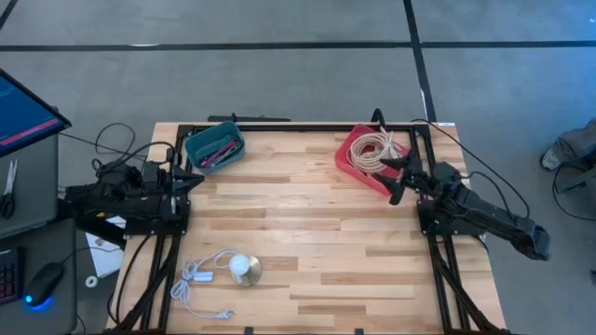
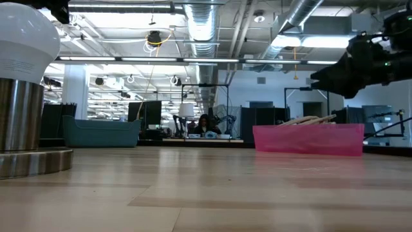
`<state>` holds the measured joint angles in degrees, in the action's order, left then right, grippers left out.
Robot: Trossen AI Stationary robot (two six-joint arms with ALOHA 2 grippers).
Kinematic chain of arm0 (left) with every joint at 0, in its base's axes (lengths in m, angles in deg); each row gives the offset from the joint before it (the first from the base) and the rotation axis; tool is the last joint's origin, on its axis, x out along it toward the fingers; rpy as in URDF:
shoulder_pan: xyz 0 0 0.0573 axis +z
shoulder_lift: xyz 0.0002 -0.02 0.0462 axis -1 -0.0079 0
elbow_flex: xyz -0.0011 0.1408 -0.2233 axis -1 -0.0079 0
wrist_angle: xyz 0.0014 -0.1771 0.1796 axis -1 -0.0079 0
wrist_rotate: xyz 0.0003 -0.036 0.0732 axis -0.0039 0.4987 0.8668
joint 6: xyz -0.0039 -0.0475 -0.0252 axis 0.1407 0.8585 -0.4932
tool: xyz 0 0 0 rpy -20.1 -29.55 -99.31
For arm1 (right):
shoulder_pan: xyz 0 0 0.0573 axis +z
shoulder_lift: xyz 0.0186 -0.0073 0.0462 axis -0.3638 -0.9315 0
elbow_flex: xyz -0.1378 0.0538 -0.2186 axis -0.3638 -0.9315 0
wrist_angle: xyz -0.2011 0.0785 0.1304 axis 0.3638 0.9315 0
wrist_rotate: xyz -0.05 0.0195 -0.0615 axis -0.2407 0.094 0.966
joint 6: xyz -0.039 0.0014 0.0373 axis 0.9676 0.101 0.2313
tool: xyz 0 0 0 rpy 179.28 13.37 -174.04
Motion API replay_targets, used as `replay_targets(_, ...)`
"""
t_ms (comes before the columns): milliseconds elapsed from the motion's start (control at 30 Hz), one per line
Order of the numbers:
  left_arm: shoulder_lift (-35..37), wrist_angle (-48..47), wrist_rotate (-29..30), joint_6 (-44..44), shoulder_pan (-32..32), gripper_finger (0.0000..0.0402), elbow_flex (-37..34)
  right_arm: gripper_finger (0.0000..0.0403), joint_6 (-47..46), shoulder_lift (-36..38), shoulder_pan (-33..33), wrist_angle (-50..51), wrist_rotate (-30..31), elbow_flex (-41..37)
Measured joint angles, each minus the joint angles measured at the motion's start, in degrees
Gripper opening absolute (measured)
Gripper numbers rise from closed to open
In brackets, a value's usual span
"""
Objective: Pick & Place USB Port
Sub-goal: Return to home position
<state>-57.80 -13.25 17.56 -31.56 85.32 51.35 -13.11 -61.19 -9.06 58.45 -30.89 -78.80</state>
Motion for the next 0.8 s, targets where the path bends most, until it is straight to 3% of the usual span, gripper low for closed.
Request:
replay_targets(200, 0.0, 0.0, 0.02, 0.0, 0.01, 0.0025, 0.0, 0.0269, -4.12, -3.88, -0.02, -0.07, -0.01, -0.02)
replay_targets(800, 0.0, 1.55, -1.86, -2.04, 0.0, 0.0025, -0.09, 0.0269, -4.54, -4.05, 0.0, 0.02, -0.13, -0.02)
